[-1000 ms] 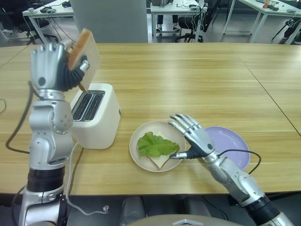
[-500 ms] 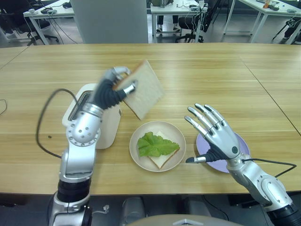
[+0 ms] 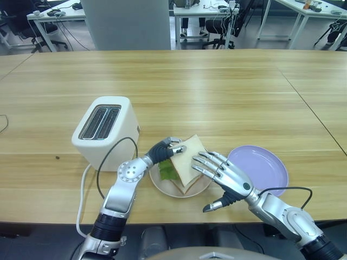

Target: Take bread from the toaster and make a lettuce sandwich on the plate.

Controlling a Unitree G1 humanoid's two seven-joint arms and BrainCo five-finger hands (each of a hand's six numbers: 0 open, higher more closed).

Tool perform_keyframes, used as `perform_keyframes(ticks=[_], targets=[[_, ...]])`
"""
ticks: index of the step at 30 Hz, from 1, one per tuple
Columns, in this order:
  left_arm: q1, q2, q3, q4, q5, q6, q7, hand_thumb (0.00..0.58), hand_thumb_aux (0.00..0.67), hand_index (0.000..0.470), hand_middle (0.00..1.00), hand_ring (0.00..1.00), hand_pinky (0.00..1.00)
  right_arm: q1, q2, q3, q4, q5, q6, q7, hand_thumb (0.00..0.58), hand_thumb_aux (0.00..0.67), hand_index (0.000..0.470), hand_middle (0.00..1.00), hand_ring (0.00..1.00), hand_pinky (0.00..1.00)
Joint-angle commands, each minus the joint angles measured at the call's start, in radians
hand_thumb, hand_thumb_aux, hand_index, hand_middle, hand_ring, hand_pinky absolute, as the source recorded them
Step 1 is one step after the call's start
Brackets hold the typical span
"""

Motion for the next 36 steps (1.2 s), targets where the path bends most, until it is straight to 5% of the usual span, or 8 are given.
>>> perform_keyframes(ticks=[1, 16, 17, 18, 19, 36], targets=[[0.006, -0.009, -0.001, 0.032, -0.003, -0.009, 0.024, 0.580, 0.670, 0.460, 1.00, 1.00, 1.00, -0.013, 0.000, 0.030, 0.042, 0.016, -0.012, 0.053, 0.000, 0.000, 0.000, 0.00, 0.00, 0.00], [0.025, 0.039, -0.111, 0.088, 0.216, -0.141, 0.165, 0.580, 0.670, 0.460, 1.00, 1.00, 1.00, -0.036, 0.014, 0.054, 0.092, 0.028, -0.002, 0.109, 0.000, 0.000, 0.000, 0.00, 0.00, 0.00], [0.024, 0.055, -0.133, 0.083, 0.264, -0.152, 0.182, 0.579, 0.649, 0.446, 0.93, 0.93, 0.93, -0.037, 0.014, 0.055, 0.094, 0.030, -0.001, 0.109, 0.000, 0.000, 0.000, 0.00, 0.00, 0.00], [0.021, 0.070, -0.153, 0.081, 0.314, -0.163, 0.206, 0.400, 0.297, 0.204, 0.00, 0.00, 0.00, -0.038, 0.014, 0.055, 0.096, 0.031, -0.001, 0.110, 0.000, 0.000, 0.000, 0.00, 0.00, 0.00], [0.017, 0.083, -0.168, 0.079, 0.363, -0.177, 0.235, 0.014, 0.008, 0.005, 0.00, 0.00, 0.00, -0.038, 0.013, 0.056, 0.097, 0.032, -0.001, 0.110, 0.000, 0.000, 0.000, 0.00, 0.00, 0.00], [-0.041, 0.207, -0.157, -0.026, 0.794, -0.208, 0.482, 0.000, 0.000, 0.000, 0.00, 0.00, 0.00, -0.047, 0.020, 0.032, 0.077, 0.052, 0.007, 0.070, 0.000, 0.000, 0.000, 0.00, 0.00, 0.00]])
